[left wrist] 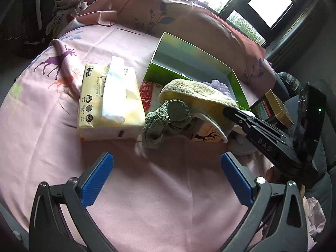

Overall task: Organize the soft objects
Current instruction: 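Grasp the cream towel with the right gripper and lift it, then grasp the hanging towel with the left gripper while the right gripper releases it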

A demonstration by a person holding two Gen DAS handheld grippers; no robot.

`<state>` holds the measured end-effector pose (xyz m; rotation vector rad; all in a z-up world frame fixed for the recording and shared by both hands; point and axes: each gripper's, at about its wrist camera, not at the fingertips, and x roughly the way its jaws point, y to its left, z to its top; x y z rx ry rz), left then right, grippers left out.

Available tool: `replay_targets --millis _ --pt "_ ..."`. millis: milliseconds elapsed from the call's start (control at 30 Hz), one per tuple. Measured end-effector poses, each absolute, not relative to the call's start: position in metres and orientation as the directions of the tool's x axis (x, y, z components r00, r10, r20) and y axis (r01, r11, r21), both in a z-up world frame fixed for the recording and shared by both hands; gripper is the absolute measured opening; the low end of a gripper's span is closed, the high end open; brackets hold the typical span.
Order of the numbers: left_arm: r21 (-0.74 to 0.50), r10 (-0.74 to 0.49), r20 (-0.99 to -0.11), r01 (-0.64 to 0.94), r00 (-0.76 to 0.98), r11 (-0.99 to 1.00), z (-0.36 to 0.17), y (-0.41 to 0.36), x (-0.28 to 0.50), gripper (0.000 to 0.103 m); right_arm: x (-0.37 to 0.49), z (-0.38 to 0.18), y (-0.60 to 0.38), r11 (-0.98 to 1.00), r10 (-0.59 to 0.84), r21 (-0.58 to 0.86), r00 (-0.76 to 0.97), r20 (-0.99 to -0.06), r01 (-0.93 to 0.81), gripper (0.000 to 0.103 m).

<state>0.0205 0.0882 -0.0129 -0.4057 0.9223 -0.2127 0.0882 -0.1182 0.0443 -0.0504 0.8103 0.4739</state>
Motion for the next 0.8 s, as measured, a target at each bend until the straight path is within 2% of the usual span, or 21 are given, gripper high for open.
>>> replay_targets --millis 100,233,333,400,467,633,767,800 --pt "-0.45 -0.365 -0.715 0.008 0.596 0.893 -0.008 0.091 0.022 0.102 0.07 0.084 -0.135 0.867 0.479 0.21 0.637 -0.604 -0.452 0.005" --pt "-0.479 -0.389 -0.692 0.017 0.608 0.878 0.001 0.093 0.021 0.102 0.028 0.143 -0.157 0.839 0.537 0.21 0.705 -0.463 -0.502 0.005" --pt "-0.5 -0.41 -0.681 0.024 0.607 0.866 0.004 0.091 0.017 0.102 -0.003 0.16 -0.171 0.84 0.533 0.177 0.718 -0.447 -0.513 0.005" --pt "-0.5 -0.416 -0.683 0.031 0.6 0.866 0.004 0.087 0.015 0.102 -0.02 0.155 -0.178 0.832 0.539 0.177 0.693 -0.48 -0.525 0.005" --pt "-0.498 -0.424 -0.69 0.04 0.587 0.866 0.002 0.082 0.013 0.102 -0.03 0.136 -0.183 0.826 0.537 0.193 0.635 -0.555 -0.53 0.005" --pt "-0.497 -0.459 -0.713 0.08 0.53 0.864 -0.01 0.059 0.013 0.102 -0.051 0.052 -0.183 0.812 0.513 0.266 0.418 -0.75 -0.519 0.005" --pt "-0.49 -0.485 -0.742 0.119 0.463 0.863 -0.025 0.029 0.017 0.102 -0.056 0.017 -0.181 0.826 0.475 0.278 0.339 -0.812 -0.49 0.005" --pt "-0.486 -0.489 -0.748 0.131 0.449 0.864 -0.029 0.022 0.018 0.102 -0.054 0.015 -0.181 0.832 0.464 0.272 0.34 -0.818 -0.483 0.009"
